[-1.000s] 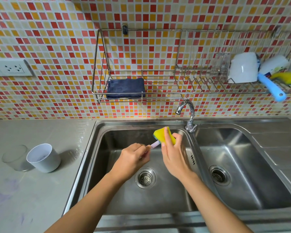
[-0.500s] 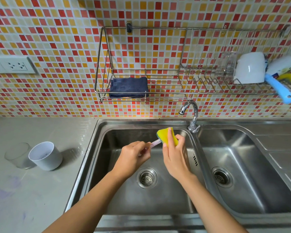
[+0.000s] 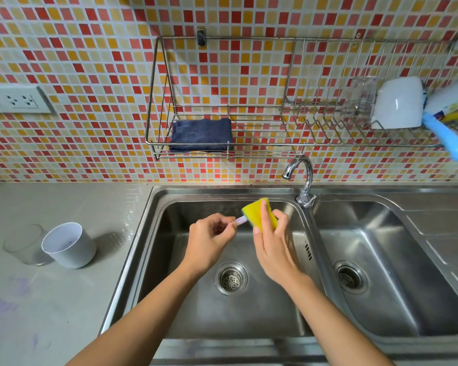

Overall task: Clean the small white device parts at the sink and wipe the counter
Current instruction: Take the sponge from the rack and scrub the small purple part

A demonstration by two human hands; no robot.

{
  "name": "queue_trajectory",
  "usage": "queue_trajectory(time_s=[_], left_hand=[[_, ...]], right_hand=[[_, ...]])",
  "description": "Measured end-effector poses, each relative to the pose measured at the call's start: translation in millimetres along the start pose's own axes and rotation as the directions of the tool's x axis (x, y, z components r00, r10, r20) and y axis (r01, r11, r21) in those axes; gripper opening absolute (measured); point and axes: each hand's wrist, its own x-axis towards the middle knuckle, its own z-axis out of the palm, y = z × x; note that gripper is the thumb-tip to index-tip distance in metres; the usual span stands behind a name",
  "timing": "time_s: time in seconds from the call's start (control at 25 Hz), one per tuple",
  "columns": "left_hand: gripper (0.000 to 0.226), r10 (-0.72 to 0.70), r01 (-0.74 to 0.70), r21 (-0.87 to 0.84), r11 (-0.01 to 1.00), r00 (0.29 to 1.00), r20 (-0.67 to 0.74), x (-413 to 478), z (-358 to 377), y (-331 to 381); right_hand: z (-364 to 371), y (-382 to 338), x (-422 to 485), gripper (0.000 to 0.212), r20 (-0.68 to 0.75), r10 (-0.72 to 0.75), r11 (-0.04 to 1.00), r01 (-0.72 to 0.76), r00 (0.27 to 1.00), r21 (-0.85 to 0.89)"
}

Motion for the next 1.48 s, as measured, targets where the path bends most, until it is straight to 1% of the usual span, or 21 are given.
queue_trajectory(time_s=[0.08, 0.2, 0.32, 0.4, 0.44, 0.48, 0.52, 0.56, 0.6, 0.64, 0.76, 0.88, 0.96, 1.04, 1.12, 1.2, 1.28, 1.32, 1.36, 1.4, 1.48], left_hand=[[0.006, -0.027, 0.028, -0.051, 0.998, 1.0, 0.01, -0.1, 1.8, 2.3], [0.008, -0.078, 0.082, -0.115, 0.99, 0.996, 0.036, 1.1, 3.9, 3.4], [0.011, -0.119, 0.124, -0.19, 0.974, 0.992, 0.04, 3.3, 4.7, 8.7], [0.016, -0.201, 0.21, -0.278, 0.937, 0.978, 0.064, 3.3, 7.3, 14.3], [0.02, -0.279, 0.294, -0.375, 0.879, 0.956, 0.096, 4.6, 8.4, 16.2], [0.023, -0.395, 0.416, -0.504, 0.757, 0.905, 0.155, 7.1, 8.2, 17.7], [0.021, -0.512, 0.539, -0.621, 0.569, 0.823, 0.246, 10.1, 6.7, 19.4], [0.018, -0.59, 0.627, -0.682, 0.378, 0.73, 0.344, 13.0, 4.8, 20.9], [0.017, -0.619, 0.676, -0.697, 0.24, 0.659, 0.427, 14.2, 3.0, 21.5], [0.017, -0.621, 0.704, -0.691, 0.162, 0.617, 0.484, 15.0, 1.5, 20.9], [0.02, -0.605, 0.737, -0.669, 0.099, 0.578, 0.547, 16.6, -0.6, 19.8], [0.02, -0.596, 0.75, -0.656, 0.084, 0.565, 0.57, 17.7, 1.1, 20.9], [0.021, -0.591, 0.75, -0.655, 0.09, 0.57, 0.572, 19.9, 1.3, 20.3], [0.02, -0.604, 0.751, -0.648, 0.127, 0.577, 0.55, 20.4, 2.0, 22.7], [0.02, -0.621, 0.735, -0.638, 0.229, 0.615, 0.486, 19.9, 3.9, 23.6], [0.018, -0.613, 0.691, -0.601, 0.402, 0.691, 0.384, 19.2, 4.8, 20.6], [0.016, -0.526, 0.555, -0.403, 0.727, 0.828, 0.193, 18.1, 2.7, 13.4], [0.012, -0.436, 0.445, -0.176, 0.878, 0.896, 0.087, 17.1, -0.4, 8.6], [0.007, -0.321, 0.32, 0.063, 0.945, 0.947, 0.016, 15.8, -3.8, 4.3], [0.003, -0.223, 0.22, 0.216, 0.951, 0.975, -0.012, 14.4, -6.3, 1.2], [0.005, -0.172, 0.171, 0.227, 0.959, 0.985, -0.016, 13.0, -7.3, -3.7]], right_hand=[[2.1, 4.9, 0.5, 0.06, 0.015, -0.045, 0.999, 0.045, 0.999, -0.025], [0.8, 5.7, 4.9, 0.061, -0.011, 0.045, 0.999, -0.045, 0.999, 0.025], [3.4, 7.3, 4.0, 0.061, 0.016, -0.06, 0.998, 0.06, 0.998, -0.013], [0.9, 7.3, 8.7, 0.062, -0.002, 0.055, 0.998, -0.055, 0.998, 0.018], [0.5, 7.6, 8.7, 0.062, -0.006, 0.053, 0.998, -0.053, 0.999, 0.02], [1.4, 7.0, 5.9, 0.061, 0.005, 0.004, 1.0, -0.004, 1.0, 0.005], [3.6, 8.2, 2.9, 0.06, 0.016, -0.06, 0.998, 0.06, 0.998, -0.021], [4.1, 8.3, 2.1, 0.059, 0.012, -0.078, 0.997, 0.079, 0.997, -0.024], [4.6, 8.1, 2.3, 0.059, -0.007, -0.053, 0.998, 0.053, 0.999, -0.014], [4.5, 8.4, 2.2, 0.059, -0.013, -0.04, 0.999, 0.039, 0.999, -0.012], [6.7, 15.1, 1.4, 0.058, 0.005, -0.109, 0.992, 0.109, 0.994, -0.062], [2.8, 13.4, 5.9, 0.059, -0.032, -0.009, 0.999, 0.008, 0.999, -0.034], [4.4, 14.1, 4.5, 0.058, -0.002, -0.113, 0.991, 0.112, 0.994, -0.069], [3.1, 15.5, 9.8, 0.058, -0.026, -0.057, 0.996, 0.055, 0.998, -0.065], [2.5, 16.1, 12.6, 0.059, -0.037, 0.023, 1.0, -0.024, 0.999, -0.021], [6.4, 16.1, 5.5, 0.059, 0.024, -0.071, 0.996, 0.072, 0.997, -0.054], [8.9, 20.2, 2.3, 0.06, 0.045, -0.058, 0.997, 0.06, 0.997, -0.055], [9.6, 24.1, 1.6, 0.061, 0.048, 0.005, 1.0, -0.004, 0.999, -0.031], [10.2, 28.0, 0.5, 0.061, 0.06, 0.051, 0.999, -0.051, 0.997, -0.004], [11.3, 31.0, -1.5, 0.062, 0.071, 0.058, 0.998, -0.06, 0.996, 0.018], [12.9, 33.3, -6.6, 0.06, 0.086, 0.03, 0.998, -0.036, 0.996, 0.06]])
